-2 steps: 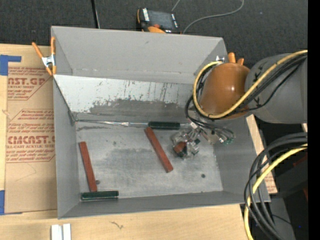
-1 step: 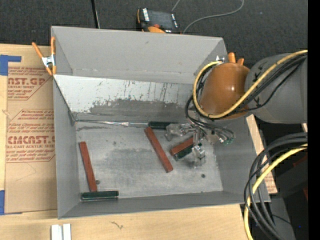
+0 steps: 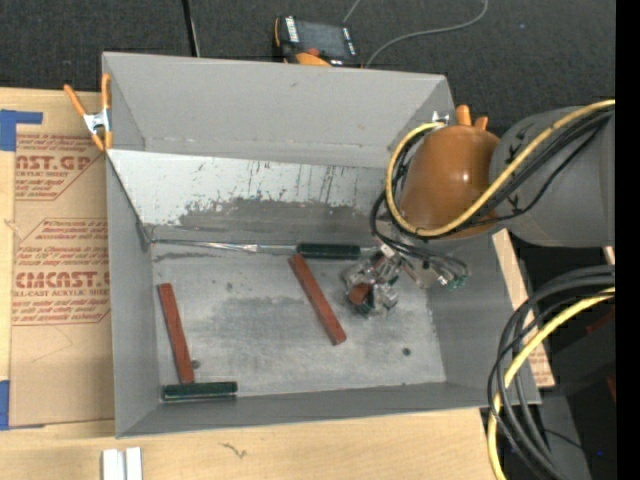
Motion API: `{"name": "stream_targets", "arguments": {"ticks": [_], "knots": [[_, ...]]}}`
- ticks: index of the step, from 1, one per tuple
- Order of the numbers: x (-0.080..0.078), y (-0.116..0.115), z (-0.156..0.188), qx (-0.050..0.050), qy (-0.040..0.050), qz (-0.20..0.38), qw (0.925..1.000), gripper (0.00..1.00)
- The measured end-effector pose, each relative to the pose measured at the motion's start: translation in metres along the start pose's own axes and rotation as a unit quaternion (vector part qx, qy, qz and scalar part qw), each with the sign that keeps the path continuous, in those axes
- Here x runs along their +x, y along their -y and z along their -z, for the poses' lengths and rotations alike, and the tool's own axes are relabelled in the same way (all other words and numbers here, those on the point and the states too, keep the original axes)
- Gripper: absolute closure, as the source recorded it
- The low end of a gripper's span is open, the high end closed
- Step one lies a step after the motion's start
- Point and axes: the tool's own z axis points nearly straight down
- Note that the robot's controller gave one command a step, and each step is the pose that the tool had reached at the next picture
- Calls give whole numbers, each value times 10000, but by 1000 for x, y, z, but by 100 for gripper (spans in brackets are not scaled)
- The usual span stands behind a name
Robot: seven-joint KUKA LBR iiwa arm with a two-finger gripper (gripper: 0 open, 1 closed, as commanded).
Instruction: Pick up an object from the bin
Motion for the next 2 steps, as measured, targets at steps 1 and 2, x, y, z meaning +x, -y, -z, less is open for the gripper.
{"name": "stream_targets", "arguments": {"ticks": [1,2], "knots": [[0,0,0,0,0,0,10000,0],[0,0,0,0,0,0,10000,100]]}}
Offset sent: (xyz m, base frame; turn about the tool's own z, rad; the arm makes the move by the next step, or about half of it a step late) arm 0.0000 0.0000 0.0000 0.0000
